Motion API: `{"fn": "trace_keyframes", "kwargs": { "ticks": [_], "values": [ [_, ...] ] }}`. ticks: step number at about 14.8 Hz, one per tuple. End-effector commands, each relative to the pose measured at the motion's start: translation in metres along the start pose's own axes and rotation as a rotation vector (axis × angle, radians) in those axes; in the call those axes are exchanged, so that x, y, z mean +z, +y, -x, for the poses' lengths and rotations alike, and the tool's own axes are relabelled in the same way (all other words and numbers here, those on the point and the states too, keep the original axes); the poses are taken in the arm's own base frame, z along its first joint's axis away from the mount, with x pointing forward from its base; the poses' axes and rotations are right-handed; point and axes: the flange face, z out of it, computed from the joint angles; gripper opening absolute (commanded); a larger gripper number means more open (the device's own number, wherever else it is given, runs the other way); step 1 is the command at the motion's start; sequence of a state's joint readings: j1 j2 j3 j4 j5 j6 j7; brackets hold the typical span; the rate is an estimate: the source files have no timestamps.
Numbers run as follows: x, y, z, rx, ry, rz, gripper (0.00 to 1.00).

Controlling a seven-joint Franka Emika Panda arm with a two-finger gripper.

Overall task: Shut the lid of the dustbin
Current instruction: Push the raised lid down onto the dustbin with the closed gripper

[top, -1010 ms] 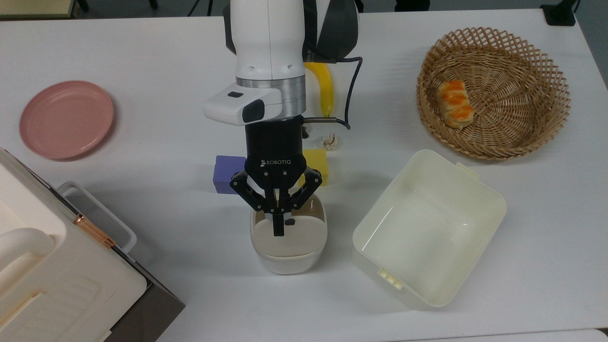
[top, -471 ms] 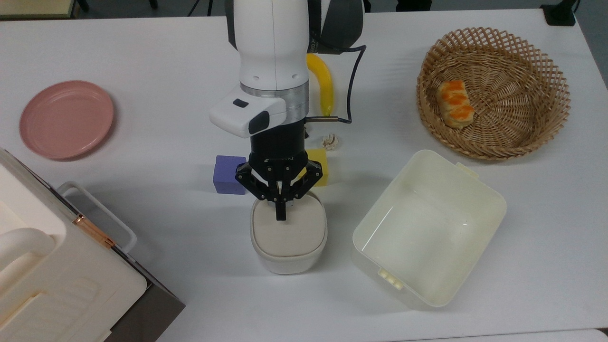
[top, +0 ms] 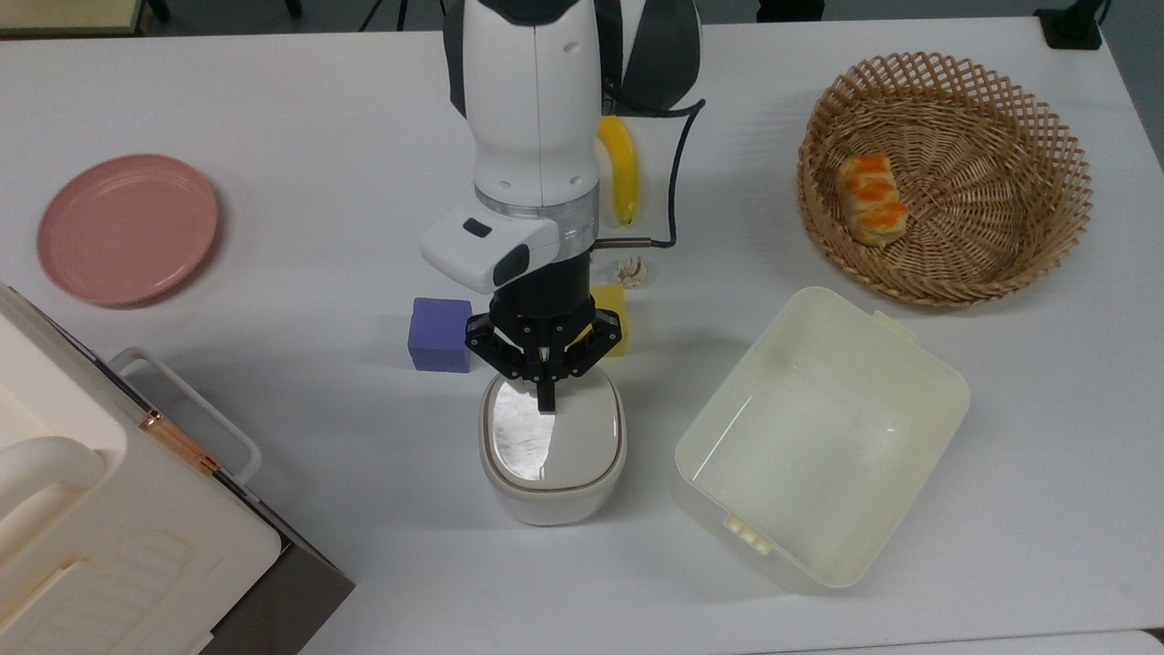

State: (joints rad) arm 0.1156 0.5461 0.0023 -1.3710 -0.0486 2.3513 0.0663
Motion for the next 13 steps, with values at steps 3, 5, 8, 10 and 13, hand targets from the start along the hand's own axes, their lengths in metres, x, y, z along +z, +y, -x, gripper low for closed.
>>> {"fn": "trace_keyframes", "kwargs": {
  "ticks": [3, 5, 8, 10, 13],
  "values": [
    [0.018, -0.006, 0.014, -0.021, -0.049, -0.006, 0.00],
    [0.018, -0.006, 0.015, -0.024, -0.049, -0.006, 0.00],
    [0.032, -0.006, 0.019, -0.026, -0.069, -0.004, 0.00],
    [0.045, -0.006, 0.024, -0.026, -0.086, -0.003, 0.00],
    [0.042, -0.006, 0.023, -0.025, -0.084, -0.004, 0.00]
  ]
}}
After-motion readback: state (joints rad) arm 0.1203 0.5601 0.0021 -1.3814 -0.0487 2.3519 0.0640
